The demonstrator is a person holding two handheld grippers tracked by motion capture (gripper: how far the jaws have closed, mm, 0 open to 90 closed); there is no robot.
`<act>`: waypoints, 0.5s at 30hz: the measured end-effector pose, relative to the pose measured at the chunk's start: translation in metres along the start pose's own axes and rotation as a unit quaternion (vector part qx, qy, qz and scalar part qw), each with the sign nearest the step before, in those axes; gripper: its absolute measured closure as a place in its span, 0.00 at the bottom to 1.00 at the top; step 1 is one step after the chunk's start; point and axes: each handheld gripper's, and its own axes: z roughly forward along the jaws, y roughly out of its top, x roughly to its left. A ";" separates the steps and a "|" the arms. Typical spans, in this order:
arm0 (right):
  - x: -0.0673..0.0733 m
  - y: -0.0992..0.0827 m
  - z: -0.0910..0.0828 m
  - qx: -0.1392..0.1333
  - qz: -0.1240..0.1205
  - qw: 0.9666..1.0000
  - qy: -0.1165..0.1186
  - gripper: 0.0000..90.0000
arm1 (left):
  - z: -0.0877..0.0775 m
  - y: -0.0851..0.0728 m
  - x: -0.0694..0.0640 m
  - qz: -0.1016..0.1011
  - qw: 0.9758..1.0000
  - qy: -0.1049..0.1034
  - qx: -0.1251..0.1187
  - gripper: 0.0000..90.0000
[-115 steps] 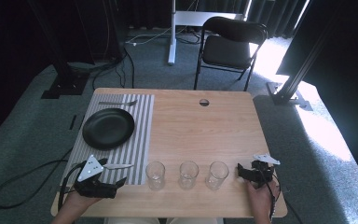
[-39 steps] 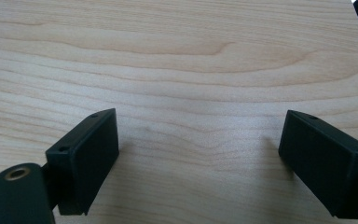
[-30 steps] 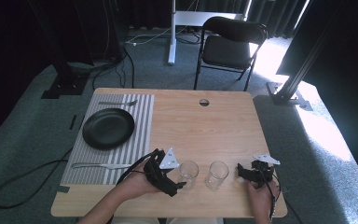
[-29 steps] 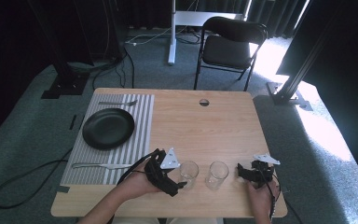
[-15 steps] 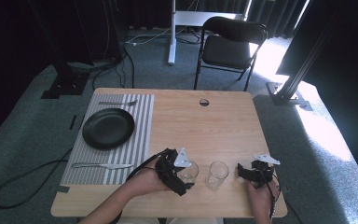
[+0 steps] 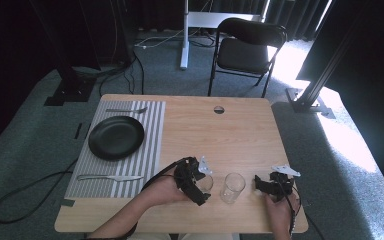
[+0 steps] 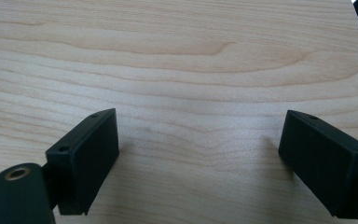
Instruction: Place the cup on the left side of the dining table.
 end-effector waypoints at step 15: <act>0.000 0.000 0.000 0.000 0.000 1.000 0.000 0.13 | 0.013 0.011 0.000 -0.018 0.999 0.003 0.050 0.17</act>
